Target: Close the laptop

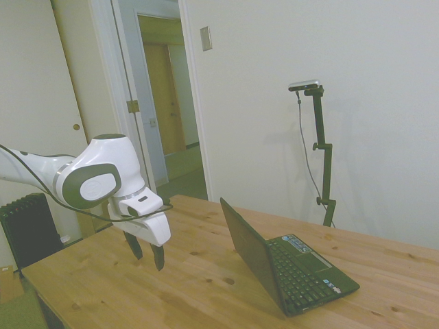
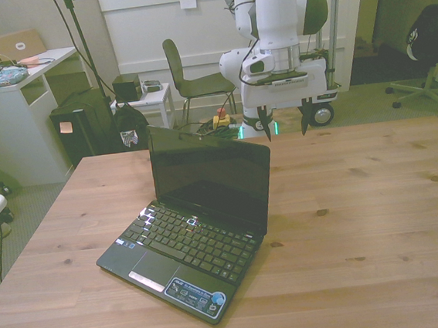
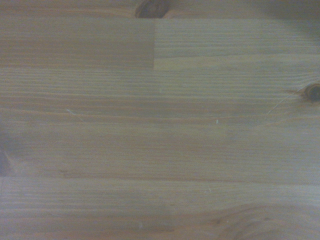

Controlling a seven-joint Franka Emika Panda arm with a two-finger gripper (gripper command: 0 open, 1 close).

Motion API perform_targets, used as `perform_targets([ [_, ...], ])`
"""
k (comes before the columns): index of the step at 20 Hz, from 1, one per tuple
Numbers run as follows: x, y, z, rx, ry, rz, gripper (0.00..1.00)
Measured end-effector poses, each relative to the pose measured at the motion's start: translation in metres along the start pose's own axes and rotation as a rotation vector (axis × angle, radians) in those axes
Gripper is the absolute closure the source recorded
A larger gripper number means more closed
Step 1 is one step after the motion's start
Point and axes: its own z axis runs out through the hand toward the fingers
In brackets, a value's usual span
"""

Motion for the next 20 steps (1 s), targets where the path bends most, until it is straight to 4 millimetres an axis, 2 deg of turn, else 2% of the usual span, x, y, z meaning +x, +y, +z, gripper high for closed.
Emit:
perform_targets([
  [5,0.007,0.004,-0.003,-0.029,0.039,0.022,0.0],
  [8,0.022,0.011,-0.014,-0.034,0.089,0.093,0.0],
  [14,0.084,0.034,-0.056,-0.018,0.199,0.225,0.0],
  [18,0.122,0.025,-0.064,-0.022,0.237,0.302,0.0],
  [19,0.128,0.021,-0.063,-0.023,0.241,0.313,1.0],
  [20,0.132,0.017,-0.061,-0.022,0.244,0.321,1.0],
])
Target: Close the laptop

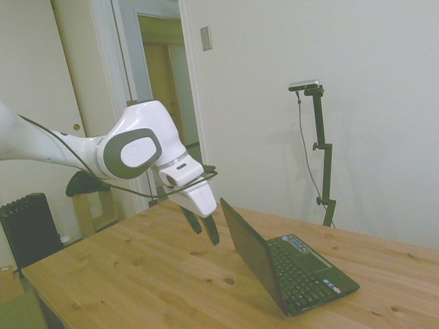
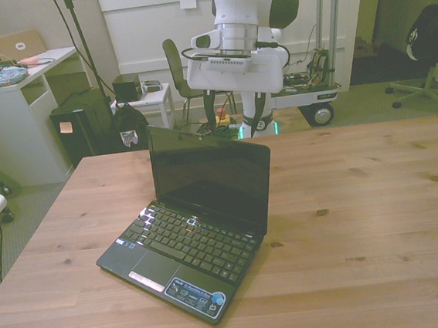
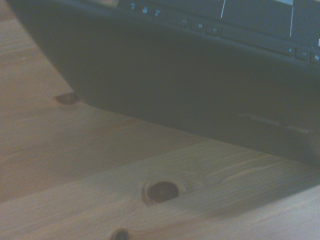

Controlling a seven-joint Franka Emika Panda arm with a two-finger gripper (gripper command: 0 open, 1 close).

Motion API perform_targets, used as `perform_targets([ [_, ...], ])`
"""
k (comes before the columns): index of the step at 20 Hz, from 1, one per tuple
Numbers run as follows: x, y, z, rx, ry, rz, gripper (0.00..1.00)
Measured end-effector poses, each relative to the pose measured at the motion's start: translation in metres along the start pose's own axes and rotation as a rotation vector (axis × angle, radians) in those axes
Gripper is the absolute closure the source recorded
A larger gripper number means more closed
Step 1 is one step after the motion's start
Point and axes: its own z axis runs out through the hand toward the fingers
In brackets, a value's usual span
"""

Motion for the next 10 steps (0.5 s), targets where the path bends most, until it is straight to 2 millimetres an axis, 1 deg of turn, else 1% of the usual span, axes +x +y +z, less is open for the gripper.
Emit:
perform_targets([
  [2,0.001,-0.008,0.0,0.007,0.004,0.017,1.0],
  [5,0.005,-0.013,-0.006,0.017,0.026,0.039,1.0],
  [8,0.015,-0.01,-0.012,0.015,0.055,0.076,1.0],
  [10,0.022,-0.005,-0.012,0.011,0.063,0.099,1.0],
])
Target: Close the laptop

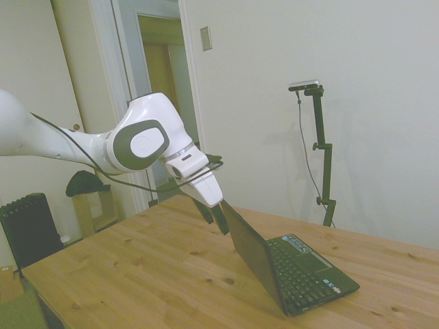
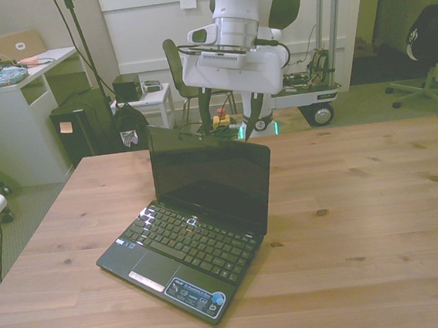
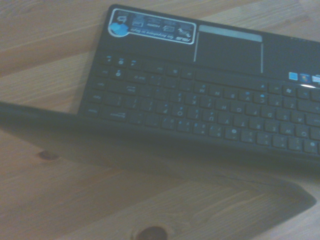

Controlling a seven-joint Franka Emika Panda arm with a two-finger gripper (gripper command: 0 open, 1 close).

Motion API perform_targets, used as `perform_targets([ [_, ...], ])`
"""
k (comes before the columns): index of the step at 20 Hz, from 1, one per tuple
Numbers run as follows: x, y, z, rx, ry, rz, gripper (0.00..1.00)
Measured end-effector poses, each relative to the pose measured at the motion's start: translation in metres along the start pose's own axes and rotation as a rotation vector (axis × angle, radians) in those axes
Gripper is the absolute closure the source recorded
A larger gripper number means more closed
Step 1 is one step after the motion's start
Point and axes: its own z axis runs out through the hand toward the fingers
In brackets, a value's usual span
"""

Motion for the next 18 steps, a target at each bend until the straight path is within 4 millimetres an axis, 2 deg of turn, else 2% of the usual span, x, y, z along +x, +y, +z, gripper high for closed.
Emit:
perform_targets([
  [11,0.041,0.011,0.002,-0.01,0.027,0.065,1.0],
  [18,0.075,0.019,0.004,-0.014,0.046,0.117,1.0],
])
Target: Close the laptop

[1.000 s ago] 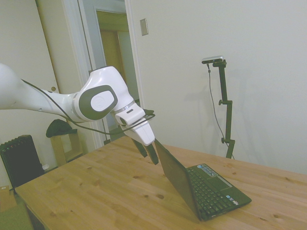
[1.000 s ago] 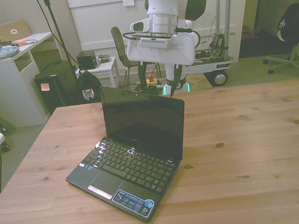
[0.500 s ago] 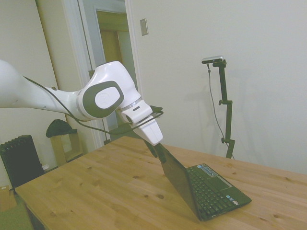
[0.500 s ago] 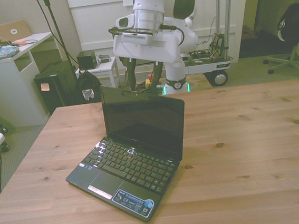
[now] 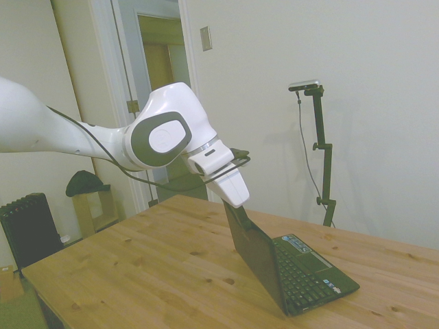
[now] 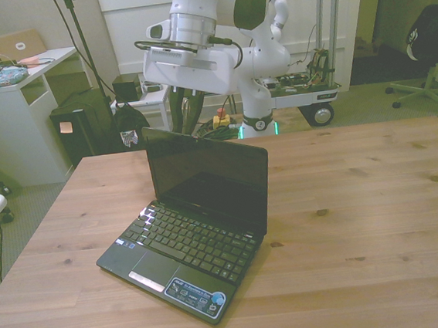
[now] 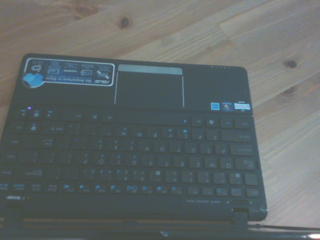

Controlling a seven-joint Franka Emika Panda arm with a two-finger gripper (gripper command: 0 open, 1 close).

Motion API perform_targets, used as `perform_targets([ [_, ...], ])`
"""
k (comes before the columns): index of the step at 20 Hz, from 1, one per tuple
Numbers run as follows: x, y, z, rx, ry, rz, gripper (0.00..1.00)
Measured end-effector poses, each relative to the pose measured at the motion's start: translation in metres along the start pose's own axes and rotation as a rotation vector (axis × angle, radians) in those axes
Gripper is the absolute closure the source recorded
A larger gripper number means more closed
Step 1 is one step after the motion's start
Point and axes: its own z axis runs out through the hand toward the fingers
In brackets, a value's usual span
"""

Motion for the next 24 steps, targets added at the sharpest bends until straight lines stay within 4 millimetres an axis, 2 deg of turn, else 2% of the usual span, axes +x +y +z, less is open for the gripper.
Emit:
perform_targets([
  [5,0.032,0.009,0.015,-0.026,0.01,0.032,1.0],
  [9,0.06,0.006,0.039,-0.048,0.025,0.039,1.0],
  [16,0.092,-0.017,0.081,-0.075,0.043,0.038,1.0],
  [20,0.103,-0.026,0.105,-0.089,0.045,0.042,1.0],
  [24,0.11,-0.047,0.124,-0.083,0.045,0.037,1.0],
])
